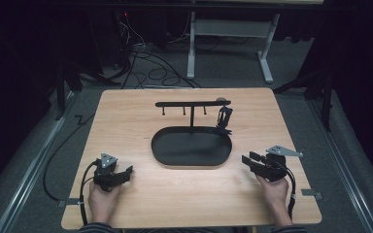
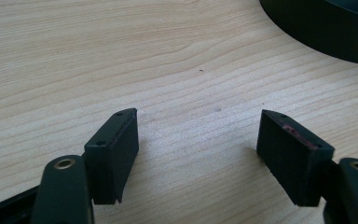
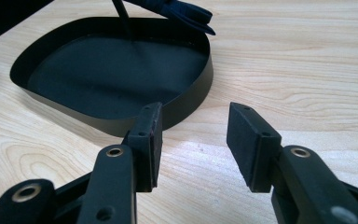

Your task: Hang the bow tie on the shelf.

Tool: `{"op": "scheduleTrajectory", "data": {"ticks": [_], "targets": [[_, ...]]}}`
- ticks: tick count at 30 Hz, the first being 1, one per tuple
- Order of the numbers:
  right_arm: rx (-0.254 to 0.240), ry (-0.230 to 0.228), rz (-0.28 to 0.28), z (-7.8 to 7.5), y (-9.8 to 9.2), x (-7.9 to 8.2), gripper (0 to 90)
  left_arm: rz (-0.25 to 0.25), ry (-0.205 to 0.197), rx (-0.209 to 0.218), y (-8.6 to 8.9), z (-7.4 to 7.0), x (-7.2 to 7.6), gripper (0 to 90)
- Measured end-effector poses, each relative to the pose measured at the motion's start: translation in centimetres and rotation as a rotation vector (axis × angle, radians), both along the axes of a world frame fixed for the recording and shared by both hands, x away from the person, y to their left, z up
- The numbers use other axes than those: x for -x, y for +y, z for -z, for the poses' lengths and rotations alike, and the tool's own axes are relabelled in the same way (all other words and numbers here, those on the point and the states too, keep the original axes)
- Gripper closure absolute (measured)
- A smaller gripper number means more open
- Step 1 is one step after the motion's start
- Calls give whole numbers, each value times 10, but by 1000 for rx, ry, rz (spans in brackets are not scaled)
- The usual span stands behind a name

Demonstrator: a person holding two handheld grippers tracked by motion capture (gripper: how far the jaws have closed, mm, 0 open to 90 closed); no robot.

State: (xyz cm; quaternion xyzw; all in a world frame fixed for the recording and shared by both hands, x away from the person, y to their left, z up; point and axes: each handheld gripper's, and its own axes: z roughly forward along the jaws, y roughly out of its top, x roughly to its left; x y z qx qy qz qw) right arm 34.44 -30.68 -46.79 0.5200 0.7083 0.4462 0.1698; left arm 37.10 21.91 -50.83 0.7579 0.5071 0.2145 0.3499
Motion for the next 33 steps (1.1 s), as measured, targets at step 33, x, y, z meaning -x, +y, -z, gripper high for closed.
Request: {"op": "scheduleTrajectory", "data": {"ticks": [33], "targets": [[141,54,12,19,8,-14,574,0,0,1,0,0,0,299]]}}
